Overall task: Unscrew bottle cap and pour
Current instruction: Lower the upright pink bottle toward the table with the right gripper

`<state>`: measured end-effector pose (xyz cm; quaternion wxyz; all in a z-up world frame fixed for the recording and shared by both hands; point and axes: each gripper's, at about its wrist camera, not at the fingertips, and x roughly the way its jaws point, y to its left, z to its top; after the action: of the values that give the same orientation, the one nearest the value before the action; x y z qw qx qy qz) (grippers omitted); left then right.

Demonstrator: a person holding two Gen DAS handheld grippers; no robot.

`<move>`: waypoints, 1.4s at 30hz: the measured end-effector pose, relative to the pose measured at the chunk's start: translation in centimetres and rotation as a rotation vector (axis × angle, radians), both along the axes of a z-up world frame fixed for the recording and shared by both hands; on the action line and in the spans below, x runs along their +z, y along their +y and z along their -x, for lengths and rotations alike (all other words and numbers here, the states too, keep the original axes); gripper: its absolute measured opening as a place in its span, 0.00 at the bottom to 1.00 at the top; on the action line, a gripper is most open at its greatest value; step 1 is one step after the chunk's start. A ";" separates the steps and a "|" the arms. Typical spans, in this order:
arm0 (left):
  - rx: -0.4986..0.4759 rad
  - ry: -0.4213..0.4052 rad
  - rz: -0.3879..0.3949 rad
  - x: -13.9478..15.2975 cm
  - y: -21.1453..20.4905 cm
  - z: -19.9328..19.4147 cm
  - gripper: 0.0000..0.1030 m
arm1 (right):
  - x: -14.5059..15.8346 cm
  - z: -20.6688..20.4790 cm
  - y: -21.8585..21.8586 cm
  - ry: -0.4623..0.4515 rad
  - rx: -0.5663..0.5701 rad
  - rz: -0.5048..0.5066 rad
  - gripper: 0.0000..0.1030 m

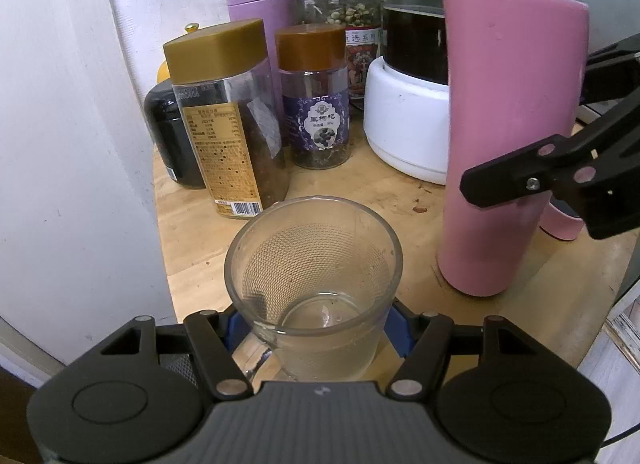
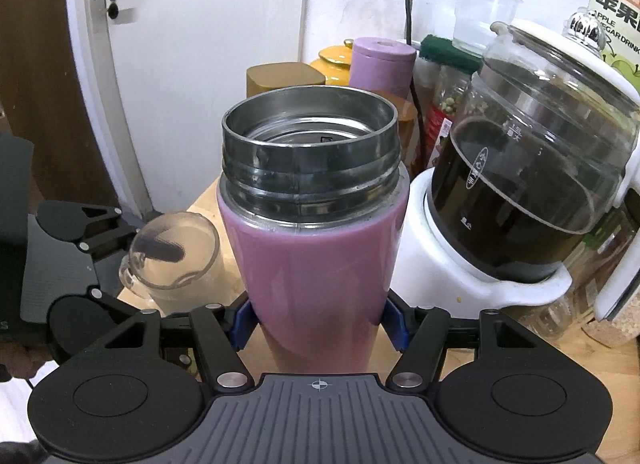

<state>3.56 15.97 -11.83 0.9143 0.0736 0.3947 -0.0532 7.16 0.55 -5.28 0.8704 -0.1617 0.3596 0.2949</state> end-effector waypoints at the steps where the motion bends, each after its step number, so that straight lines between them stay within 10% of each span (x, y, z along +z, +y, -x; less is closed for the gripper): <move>1: 0.000 0.000 0.000 0.0 0.0 -0.1 0.67 | 0.0 -0.1 0.1 -0.002 -0.003 -0.005 0.62; 42: 0.028 -0.008 0.002 0.0 0.7 -1.6 0.67 | -0.7 -0.4 0.2 -0.022 -0.084 -0.091 0.62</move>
<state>5.14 16.69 -11.80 0.9165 0.0674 0.3922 -0.0403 7.61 0.74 -5.98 0.8923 -0.1102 0.3428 0.2725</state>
